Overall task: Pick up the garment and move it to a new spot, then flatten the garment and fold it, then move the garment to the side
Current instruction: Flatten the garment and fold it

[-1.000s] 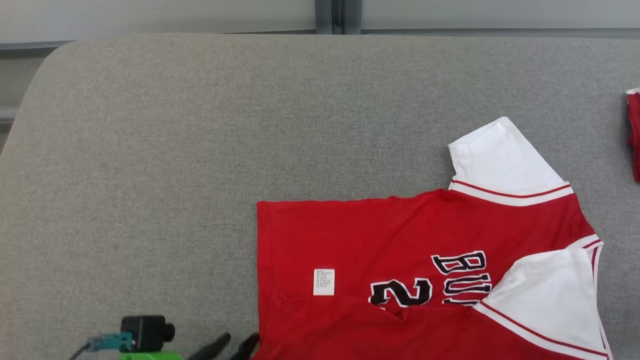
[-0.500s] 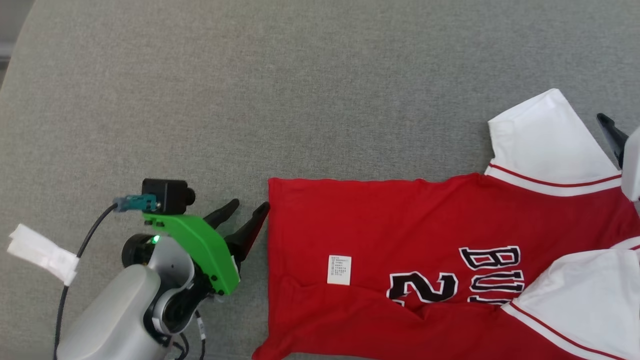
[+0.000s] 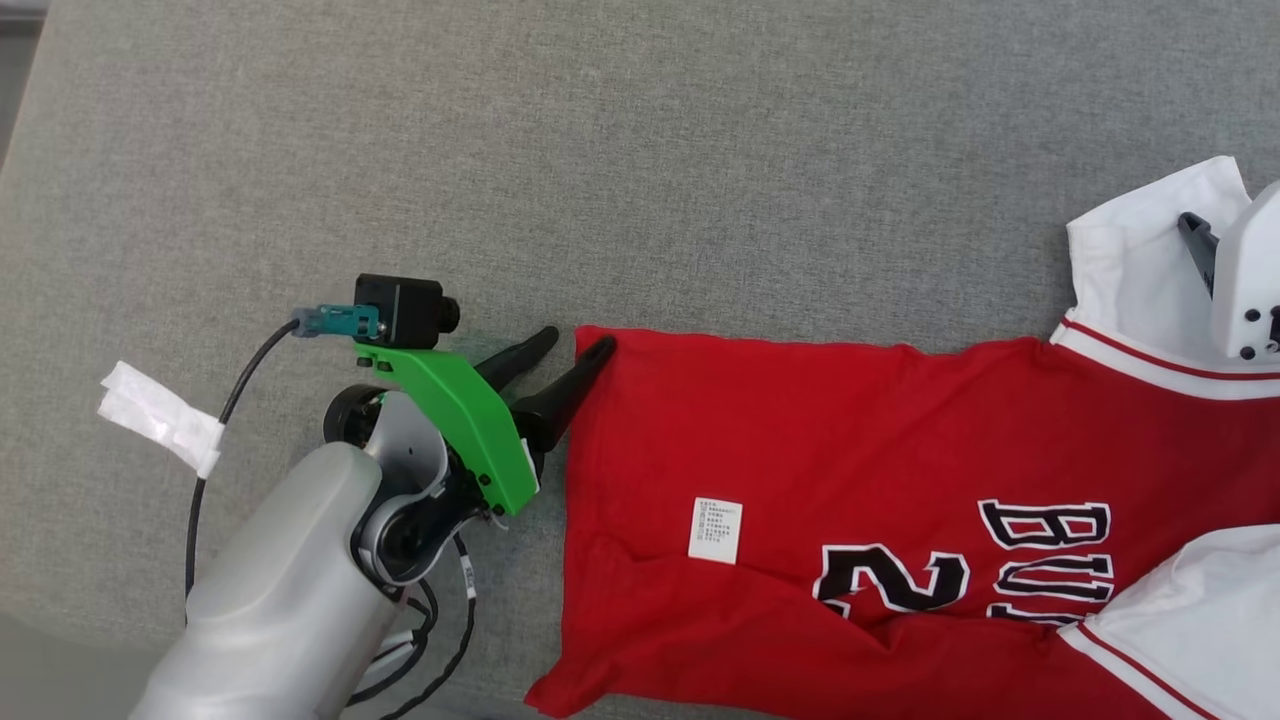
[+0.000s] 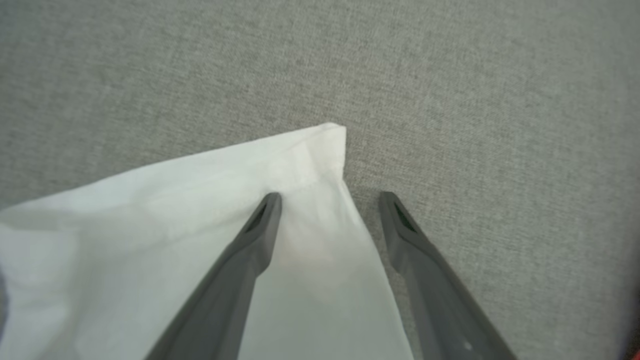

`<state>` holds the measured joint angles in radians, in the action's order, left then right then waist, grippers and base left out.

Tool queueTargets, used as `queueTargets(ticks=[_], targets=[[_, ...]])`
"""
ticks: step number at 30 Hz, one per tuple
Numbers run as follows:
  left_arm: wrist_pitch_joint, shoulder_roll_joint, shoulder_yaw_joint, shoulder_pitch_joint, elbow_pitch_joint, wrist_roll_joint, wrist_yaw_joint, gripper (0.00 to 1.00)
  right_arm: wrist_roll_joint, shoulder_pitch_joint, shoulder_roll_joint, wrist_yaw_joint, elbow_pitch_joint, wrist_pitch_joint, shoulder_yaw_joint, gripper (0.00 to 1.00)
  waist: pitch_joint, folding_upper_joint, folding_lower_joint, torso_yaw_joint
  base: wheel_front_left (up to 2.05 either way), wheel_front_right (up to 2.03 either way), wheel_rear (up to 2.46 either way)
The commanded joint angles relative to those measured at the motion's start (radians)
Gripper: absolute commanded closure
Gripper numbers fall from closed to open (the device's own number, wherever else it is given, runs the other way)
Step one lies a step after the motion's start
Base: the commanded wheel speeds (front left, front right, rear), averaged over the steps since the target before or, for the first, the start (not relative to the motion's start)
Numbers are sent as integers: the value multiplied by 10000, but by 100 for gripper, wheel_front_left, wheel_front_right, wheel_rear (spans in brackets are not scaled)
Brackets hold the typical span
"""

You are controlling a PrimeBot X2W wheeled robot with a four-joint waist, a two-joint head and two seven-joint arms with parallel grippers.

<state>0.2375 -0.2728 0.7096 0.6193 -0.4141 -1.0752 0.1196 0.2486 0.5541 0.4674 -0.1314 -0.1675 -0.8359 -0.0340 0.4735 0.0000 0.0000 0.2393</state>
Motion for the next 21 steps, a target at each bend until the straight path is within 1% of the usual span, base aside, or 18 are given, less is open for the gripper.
queueTargets(ticks=[1,2,3,4,5,8,11,14,16,18,21], targets=[[344,89,303,-87,-324,-149,-27,0,31,-133,-94,15,-223,-150,87,0,40,0,0,-55,0,0,0],[451,86,399,-75,-320,-193,11,0,127,-153,-142,14,-246,-169,142,0,50,0,0,-75,0,0,0],[634,99,509,-106,-306,-313,51,58,260,-171,-198,6,-261,-153,209,0,64,0,0,-99,0,0,0],[897,106,638,-160,-271,-455,73,100,334,-138,-263,4,-223,-6,221,22,83,0,0,-119,0,0,0],[1218,77,847,-213,-163,-595,93,100,435,-81,-374,6,-240,149,164,100,106,0,0,-139,0,0,0],[1415,-68,983,-191,347,-954,123,100,542,15,-411,9,-315,446,268,100,145,0,0,-177,0,0,0],[1062,-365,755,57,634,-1190,99,100,484,379,-220,12,-211,1074,271,100,148,0,0,-204,0,0,0],[637,-537,431,476,450,-1175,97,100,392,888,-60,14,-98,1760,191,100,90,0,0,-244,0,0,0],[568,-434,231,754,235,-1391,98,100,424,1125,-55,14,-258,2036,8,100,1,0,0,-261,0,0,0],[384,-412,83,1157,-31,-1264,100,100,320,1400,-56,14,-395,2276,-125,100,-143,0,0,-293,0,0,0],[-215,-227,-249,1707,-553,-1148,79,100,226,1746,-132,14,-573,2532,-82,100,-349,0,0,-386,0,0,0]])
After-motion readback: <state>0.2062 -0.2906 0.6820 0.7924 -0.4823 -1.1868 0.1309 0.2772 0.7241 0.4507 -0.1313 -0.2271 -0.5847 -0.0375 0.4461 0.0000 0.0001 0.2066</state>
